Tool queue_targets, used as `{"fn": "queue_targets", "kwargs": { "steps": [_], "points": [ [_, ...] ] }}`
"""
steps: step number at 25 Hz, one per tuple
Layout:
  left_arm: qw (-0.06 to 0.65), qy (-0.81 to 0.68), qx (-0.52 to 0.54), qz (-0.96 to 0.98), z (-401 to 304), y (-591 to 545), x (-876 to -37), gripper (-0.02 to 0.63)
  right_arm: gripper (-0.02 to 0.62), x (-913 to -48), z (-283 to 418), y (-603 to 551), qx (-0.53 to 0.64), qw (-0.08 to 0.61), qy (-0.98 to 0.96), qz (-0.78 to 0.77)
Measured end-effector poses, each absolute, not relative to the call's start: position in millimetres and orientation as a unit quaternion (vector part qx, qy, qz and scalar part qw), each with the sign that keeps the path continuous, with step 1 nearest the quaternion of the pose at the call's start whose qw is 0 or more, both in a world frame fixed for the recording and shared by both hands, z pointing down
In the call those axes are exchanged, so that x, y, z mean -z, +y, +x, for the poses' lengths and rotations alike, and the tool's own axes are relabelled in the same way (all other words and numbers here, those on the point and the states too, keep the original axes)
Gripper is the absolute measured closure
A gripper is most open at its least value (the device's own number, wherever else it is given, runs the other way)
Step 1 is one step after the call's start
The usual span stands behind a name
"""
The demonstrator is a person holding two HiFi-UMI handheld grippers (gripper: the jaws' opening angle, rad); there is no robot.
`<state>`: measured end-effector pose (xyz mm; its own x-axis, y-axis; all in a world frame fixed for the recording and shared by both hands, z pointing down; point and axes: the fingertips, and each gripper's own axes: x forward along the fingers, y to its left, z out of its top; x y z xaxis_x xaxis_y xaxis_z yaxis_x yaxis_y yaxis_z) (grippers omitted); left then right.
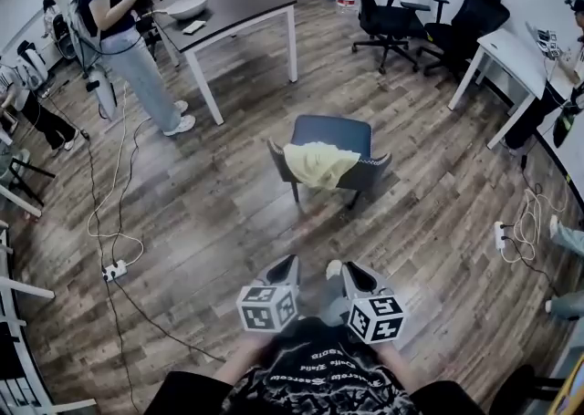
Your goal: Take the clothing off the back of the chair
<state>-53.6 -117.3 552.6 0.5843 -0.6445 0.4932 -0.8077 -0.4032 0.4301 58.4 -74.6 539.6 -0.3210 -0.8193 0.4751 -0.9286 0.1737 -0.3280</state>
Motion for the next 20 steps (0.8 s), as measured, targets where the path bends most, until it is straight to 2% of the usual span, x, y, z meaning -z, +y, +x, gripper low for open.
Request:
{"fn": "queue_targets", "kwargs": {
  "steps": [4, 6, 15, 20],
  "points": [
    [0.334, -0.460, -0.145, 0.810, -50.8, -135.7, -564.0, 0.595, 0.561, -547.3, 65.1, -98.9, -0.304, 0.098, -0.763, 0.562],
    [0.340, -0.473, -0.159, 0.797, -51.6, -146.6, -571.6, 0.597, 0.527, -551.0, 67.9, -111.4, -0.309, 0.104, -0.764, 0.557],
    [0.362, -0.460, -0.169, 0.793, -16.3, -202.5, -581.9, 0.595, 0.518, -556.6, 90.0, -176.7, -0.321, 0.112, -0.777, 0.530],
    [0.369, -0.464, -0.166, 0.788, -8.9, -236.4, -580.2, 0.594, 0.455, -559.6, 97.4, -209.4, -0.341, 0.109, -0.780, 0.512]
  ]
}}
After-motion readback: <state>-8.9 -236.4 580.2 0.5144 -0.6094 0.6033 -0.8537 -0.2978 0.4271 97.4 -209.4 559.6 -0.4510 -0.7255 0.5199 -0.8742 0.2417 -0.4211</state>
